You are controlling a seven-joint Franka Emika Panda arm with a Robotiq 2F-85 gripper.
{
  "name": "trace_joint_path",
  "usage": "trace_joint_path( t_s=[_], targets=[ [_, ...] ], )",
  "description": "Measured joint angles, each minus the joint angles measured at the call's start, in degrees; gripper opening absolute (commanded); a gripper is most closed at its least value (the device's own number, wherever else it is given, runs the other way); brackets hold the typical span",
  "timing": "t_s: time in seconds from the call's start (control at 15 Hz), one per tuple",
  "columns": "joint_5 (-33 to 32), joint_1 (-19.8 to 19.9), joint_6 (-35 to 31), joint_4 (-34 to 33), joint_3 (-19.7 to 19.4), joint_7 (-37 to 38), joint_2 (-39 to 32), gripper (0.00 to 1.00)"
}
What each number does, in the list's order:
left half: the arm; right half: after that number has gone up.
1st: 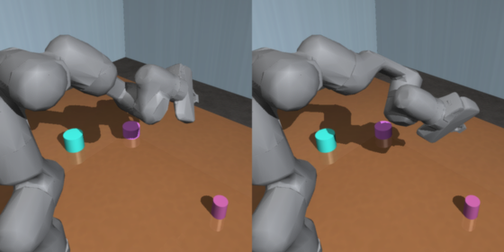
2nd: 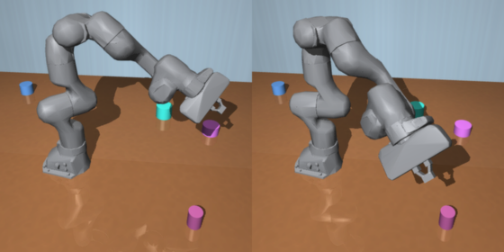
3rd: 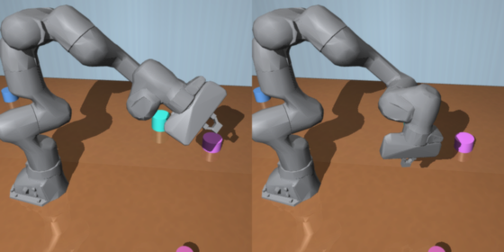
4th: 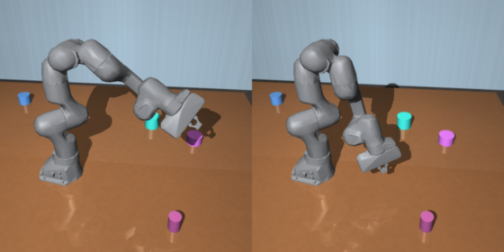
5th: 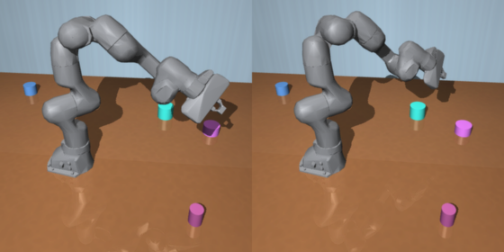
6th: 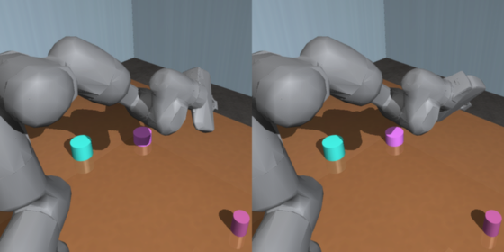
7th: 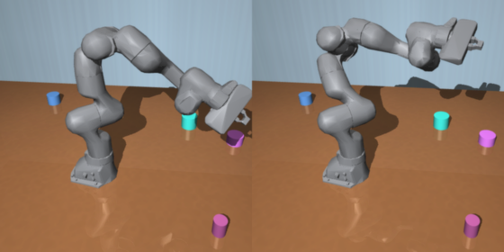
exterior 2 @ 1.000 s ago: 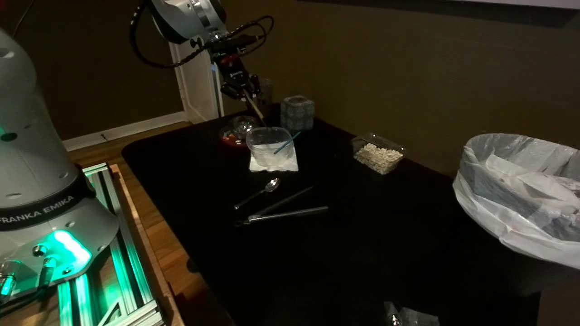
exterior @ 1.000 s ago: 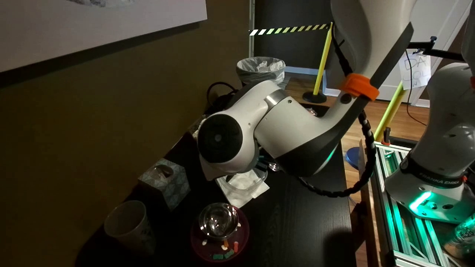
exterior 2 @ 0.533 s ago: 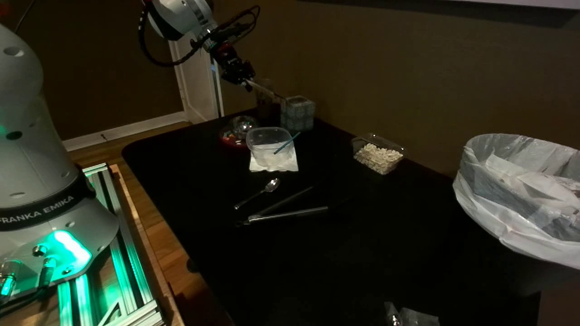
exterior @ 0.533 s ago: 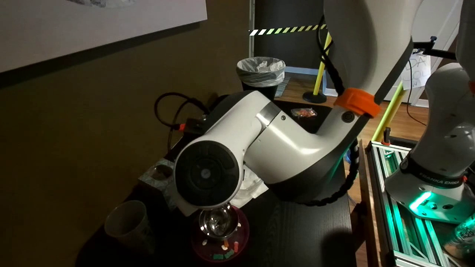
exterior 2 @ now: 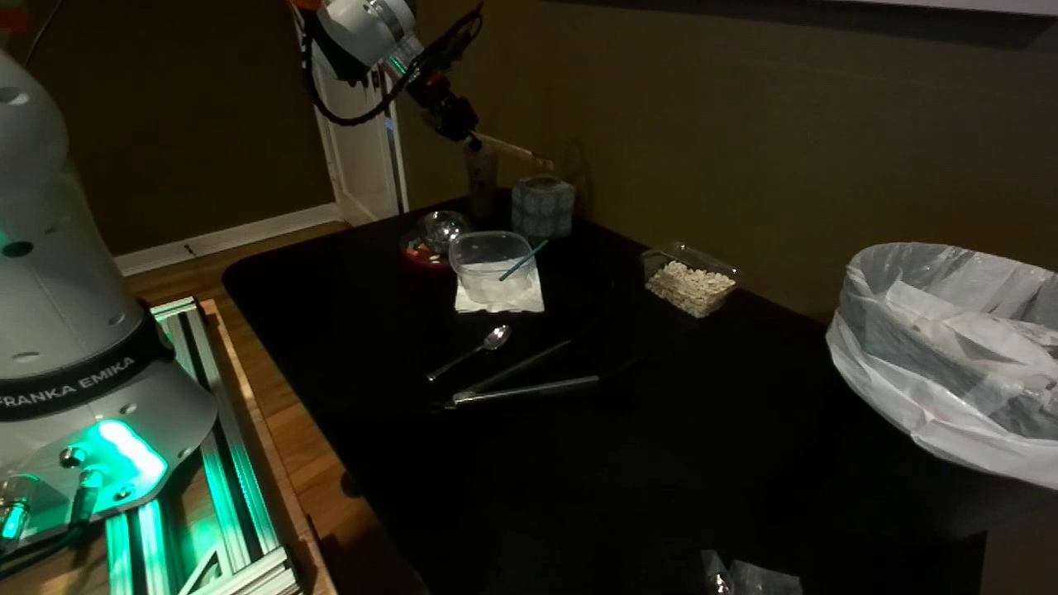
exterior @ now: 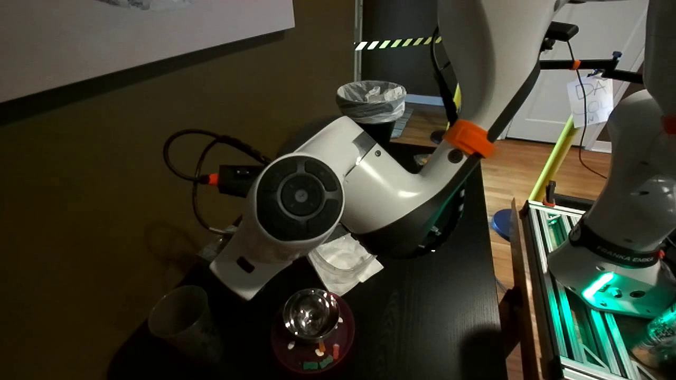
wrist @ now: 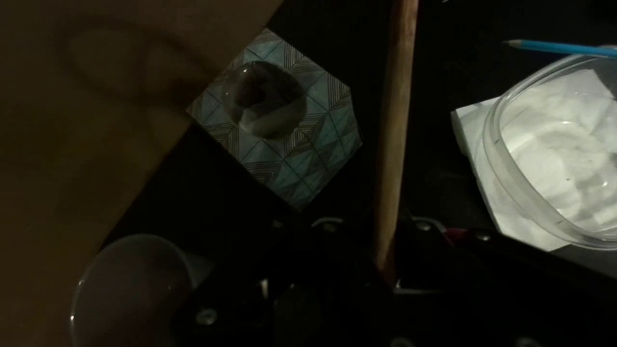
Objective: Move the wooden spoon from the top of the clear bowl and place it on the paper towel box
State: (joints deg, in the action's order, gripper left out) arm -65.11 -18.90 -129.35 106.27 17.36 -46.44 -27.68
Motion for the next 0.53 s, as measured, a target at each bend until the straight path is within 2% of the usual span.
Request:
trace_joint_path(
  t_s=[0.2,0.53],
  targets=[
    [-0.7,0.0,0.0,-0.3,-0.5,0.5,0.0,0.01],
    [-7.9,-1.2,0.0,-4.5,-2.0,0.5,-1.5,0.01]
  ],
)
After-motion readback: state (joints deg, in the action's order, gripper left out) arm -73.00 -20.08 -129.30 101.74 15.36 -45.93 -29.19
